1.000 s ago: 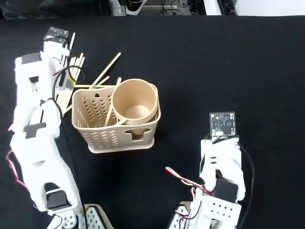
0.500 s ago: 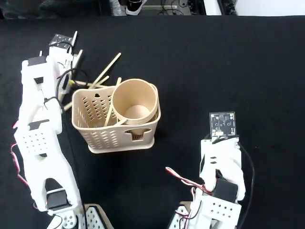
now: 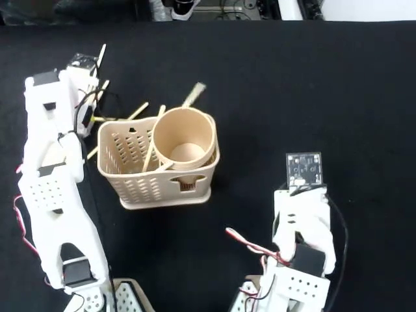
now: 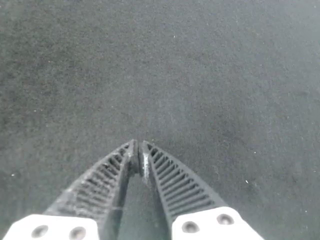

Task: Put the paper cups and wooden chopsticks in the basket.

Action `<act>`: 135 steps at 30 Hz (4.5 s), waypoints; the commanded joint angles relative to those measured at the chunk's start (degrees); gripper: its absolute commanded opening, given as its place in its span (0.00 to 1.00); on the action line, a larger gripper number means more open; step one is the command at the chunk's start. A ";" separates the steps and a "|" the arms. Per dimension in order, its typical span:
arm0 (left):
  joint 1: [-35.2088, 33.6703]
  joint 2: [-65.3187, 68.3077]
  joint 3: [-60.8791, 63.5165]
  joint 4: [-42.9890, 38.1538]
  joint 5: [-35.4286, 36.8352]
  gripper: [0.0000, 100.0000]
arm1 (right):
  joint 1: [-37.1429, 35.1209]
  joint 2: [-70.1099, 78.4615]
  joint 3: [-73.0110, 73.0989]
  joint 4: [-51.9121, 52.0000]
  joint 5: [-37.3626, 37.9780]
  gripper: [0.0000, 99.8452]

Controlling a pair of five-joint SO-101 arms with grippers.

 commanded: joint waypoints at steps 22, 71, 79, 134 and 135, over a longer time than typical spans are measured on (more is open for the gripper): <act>-12.00 -28.92 0.40 15.12 10.20 0.03 | -0.70 -2.33 -0.13 -0.09 0.44 0.01; 26.42 -122.55 82.24 -49.85 37.10 0.03 | -0.70 -2.33 -0.13 0.09 0.44 0.01; 27.03 -132.31 94.11 -48.53 30.51 0.06 | -0.70 -2.33 -0.13 0.09 0.44 0.01; -61.93 -32.53 70.20 -38.68 31.82 0.17 | -0.70 -2.33 -0.13 0.18 0.44 0.01; -62.02 -31.30 68.97 -38.68 31.82 0.13 | -0.70 -2.33 -0.13 0.18 0.44 0.01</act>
